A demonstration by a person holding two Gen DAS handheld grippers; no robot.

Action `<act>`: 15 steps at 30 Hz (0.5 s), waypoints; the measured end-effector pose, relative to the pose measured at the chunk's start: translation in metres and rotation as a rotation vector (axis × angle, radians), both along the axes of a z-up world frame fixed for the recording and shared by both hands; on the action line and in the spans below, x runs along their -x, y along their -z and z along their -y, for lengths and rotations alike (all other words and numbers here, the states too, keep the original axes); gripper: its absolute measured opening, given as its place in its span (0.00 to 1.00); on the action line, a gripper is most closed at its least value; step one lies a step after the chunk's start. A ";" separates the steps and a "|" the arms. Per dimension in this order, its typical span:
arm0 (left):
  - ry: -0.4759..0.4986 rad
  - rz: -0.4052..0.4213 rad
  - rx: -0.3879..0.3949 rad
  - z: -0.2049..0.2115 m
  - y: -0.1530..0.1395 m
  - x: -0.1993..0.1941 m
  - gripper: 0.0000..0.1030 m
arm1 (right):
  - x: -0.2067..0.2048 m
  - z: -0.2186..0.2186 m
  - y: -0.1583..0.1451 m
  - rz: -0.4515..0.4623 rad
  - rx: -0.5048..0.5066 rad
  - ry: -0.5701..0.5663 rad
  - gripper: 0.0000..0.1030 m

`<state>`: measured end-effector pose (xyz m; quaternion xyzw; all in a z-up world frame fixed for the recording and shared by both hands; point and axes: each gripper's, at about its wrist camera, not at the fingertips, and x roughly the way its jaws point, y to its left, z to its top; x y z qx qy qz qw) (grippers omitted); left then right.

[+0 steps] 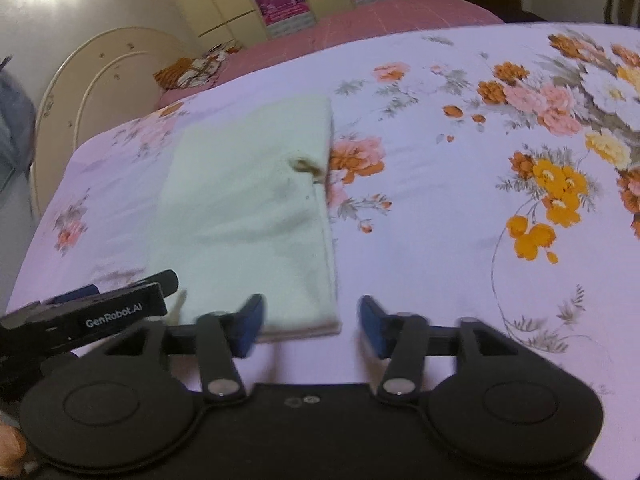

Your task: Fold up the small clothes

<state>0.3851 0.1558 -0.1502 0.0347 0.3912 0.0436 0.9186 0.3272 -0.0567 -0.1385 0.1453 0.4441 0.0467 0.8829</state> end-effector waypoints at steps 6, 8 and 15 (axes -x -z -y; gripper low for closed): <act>-0.020 -0.019 -0.003 -0.002 -0.024 0.035 1.00 | 0.027 -0.010 -0.027 0.049 0.076 -0.085 0.69; -0.023 -0.013 -0.002 0.000 -0.032 0.049 1.00 | 0.037 -0.009 -0.035 0.062 0.087 -0.109 0.71; -0.066 0.033 0.019 0.015 -0.074 0.120 1.00 | 0.095 -0.005 -0.063 0.144 0.139 -0.198 0.75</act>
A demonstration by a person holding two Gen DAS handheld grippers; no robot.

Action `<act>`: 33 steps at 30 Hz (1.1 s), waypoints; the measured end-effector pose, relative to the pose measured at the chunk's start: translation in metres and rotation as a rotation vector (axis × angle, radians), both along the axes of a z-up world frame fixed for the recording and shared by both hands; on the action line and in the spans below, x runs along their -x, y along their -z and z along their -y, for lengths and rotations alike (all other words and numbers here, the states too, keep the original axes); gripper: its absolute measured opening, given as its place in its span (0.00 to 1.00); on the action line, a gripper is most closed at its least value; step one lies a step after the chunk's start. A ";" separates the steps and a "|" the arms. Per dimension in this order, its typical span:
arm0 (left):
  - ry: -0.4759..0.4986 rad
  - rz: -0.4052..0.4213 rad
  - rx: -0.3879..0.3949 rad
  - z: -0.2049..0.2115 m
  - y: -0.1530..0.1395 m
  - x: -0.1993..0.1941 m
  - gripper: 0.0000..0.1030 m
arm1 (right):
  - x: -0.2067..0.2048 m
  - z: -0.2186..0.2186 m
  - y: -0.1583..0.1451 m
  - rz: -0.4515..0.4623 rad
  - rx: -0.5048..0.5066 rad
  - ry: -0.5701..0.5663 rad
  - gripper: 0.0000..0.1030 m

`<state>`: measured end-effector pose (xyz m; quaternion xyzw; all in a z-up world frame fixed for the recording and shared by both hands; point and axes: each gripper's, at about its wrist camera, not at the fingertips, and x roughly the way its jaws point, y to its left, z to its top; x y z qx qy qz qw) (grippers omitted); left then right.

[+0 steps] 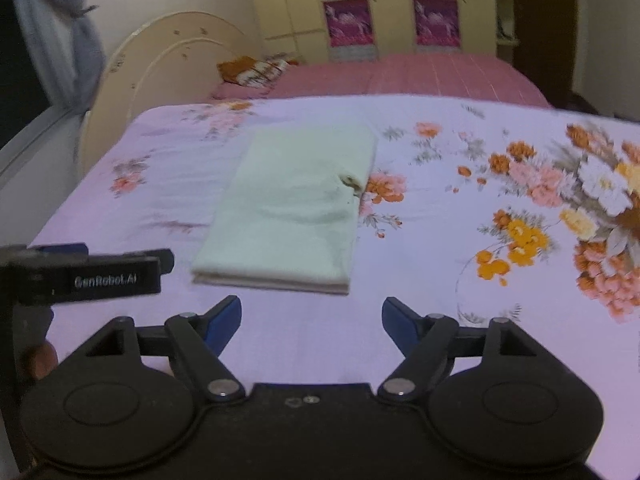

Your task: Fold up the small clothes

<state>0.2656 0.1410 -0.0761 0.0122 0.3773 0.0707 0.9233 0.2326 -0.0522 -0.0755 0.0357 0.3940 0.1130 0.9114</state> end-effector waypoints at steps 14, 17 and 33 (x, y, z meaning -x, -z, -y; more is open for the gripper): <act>-0.008 0.084 0.020 0.032 -0.064 0.151 1.00 | 0.137 0.033 -0.082 0.289 0.015 0.042 0.85; -0.020 0.105 0.013 0.032 -0.072 0.175 1.00 | 0.154 0.037 -0.091 0.312 0.015 0.053 0.85; -0.041 0.111 0.033 0.028 -0.086 0.211 1.00 | 0.199 0.038 -0.099 0.342 0.003 0.053 0.86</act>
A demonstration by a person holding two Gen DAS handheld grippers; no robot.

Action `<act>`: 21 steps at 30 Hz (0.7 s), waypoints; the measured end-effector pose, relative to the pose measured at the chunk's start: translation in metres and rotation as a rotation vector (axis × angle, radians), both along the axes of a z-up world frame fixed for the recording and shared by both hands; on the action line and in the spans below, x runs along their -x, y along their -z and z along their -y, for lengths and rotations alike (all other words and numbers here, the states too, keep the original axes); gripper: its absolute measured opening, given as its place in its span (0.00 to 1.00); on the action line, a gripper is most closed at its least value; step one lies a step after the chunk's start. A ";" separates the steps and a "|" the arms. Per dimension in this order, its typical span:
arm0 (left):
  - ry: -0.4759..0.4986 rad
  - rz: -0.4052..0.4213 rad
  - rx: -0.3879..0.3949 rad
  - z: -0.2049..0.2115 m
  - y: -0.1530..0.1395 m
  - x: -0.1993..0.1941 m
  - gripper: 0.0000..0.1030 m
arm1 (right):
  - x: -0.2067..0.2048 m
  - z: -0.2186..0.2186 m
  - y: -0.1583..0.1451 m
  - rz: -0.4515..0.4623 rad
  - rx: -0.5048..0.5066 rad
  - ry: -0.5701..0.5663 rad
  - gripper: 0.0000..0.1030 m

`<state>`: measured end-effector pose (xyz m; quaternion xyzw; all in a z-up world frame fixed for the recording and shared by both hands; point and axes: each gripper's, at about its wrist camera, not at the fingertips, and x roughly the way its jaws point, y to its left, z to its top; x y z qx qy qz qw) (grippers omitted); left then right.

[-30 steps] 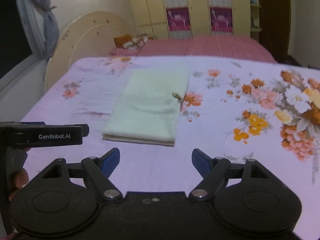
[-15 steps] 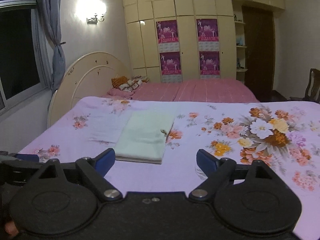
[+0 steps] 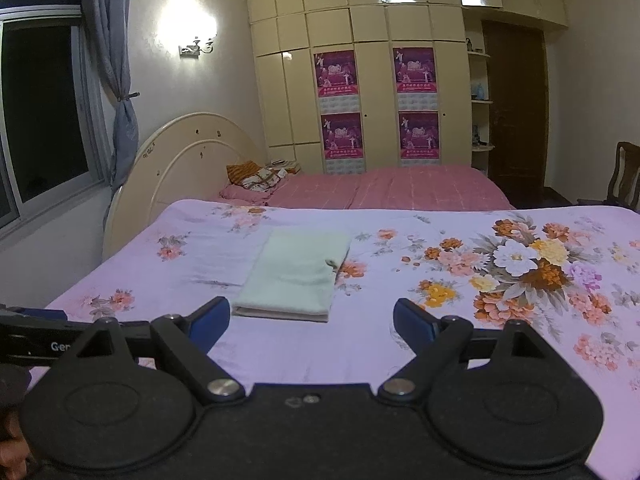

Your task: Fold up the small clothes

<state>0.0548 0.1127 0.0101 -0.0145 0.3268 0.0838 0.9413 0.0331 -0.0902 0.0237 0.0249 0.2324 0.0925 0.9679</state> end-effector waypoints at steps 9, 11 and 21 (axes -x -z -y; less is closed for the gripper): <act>0.003 0.004 -0.004 0.003 -0.002 -0.001 1.00 | 0.001 0.001 -0.003 0.001 -0.009 -0.002 0.86; 0.003 0.004 -0.005 0.003 -0.002 -0.002 1.00 | 0.001 0.001 -0.003 0.002 -0.006 -0.003 0.86; 0.005 -0.001 -0.004 0.004 -0.003 -0.004 1.00 | -0.001 -0.001 -0.005 -0.004 -0.004 -0.007 0.86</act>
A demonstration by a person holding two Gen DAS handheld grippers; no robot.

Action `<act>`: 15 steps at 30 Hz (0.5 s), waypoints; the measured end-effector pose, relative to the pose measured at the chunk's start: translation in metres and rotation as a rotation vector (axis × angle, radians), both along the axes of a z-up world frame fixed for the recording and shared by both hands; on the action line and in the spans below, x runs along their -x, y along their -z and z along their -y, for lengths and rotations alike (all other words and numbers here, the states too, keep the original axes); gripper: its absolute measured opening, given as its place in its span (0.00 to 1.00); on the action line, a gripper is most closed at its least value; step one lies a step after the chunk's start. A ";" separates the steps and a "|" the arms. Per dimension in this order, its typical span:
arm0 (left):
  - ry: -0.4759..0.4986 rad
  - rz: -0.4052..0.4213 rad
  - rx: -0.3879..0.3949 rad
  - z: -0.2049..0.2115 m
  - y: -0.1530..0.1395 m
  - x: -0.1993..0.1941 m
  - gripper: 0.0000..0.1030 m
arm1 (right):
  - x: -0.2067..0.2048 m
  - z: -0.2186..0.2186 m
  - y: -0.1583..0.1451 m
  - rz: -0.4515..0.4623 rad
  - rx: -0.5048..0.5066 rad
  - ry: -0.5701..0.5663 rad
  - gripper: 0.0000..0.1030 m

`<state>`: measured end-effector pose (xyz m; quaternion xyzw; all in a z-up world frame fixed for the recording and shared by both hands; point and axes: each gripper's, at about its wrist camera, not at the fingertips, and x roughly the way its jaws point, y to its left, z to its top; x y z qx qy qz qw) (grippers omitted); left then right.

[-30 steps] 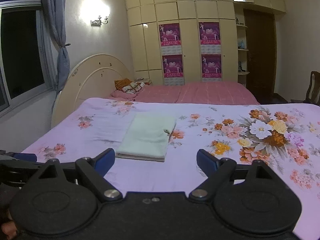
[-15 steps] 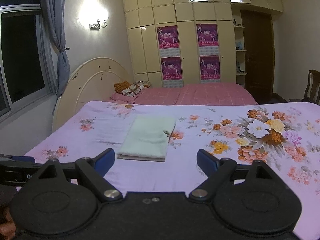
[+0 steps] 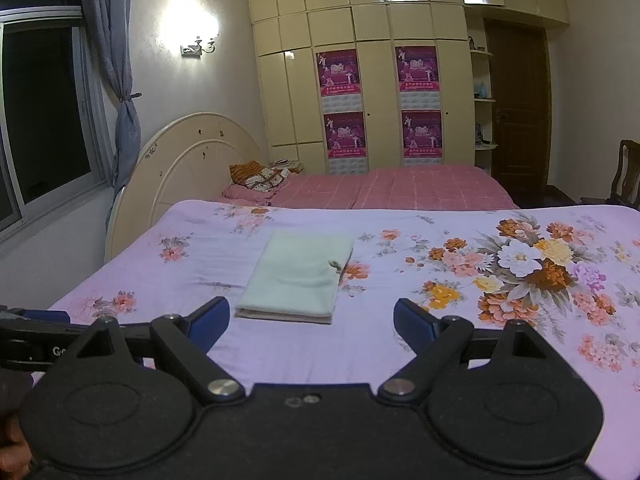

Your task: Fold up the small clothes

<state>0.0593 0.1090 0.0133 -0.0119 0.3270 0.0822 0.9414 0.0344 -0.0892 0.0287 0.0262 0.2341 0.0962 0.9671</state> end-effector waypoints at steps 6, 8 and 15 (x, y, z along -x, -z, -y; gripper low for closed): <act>0.003 -0.006 0.008 0.000 0.002 -0.003 1.00 | -0.003 -0.002 0.003 -0.010 0.002 -0.001 0.86; 0.004 -0.007 0.008 0.000 0.002 -0.003 1.00 | -0.005 -0.002 0.005 -0.013 0.003 0.000 0.86; 0.006 -0.002 0.004 0.004 0.004 -0.004 1.00 | -0.007 -0.002 0.006 -0.014 0.004 0.000 0.86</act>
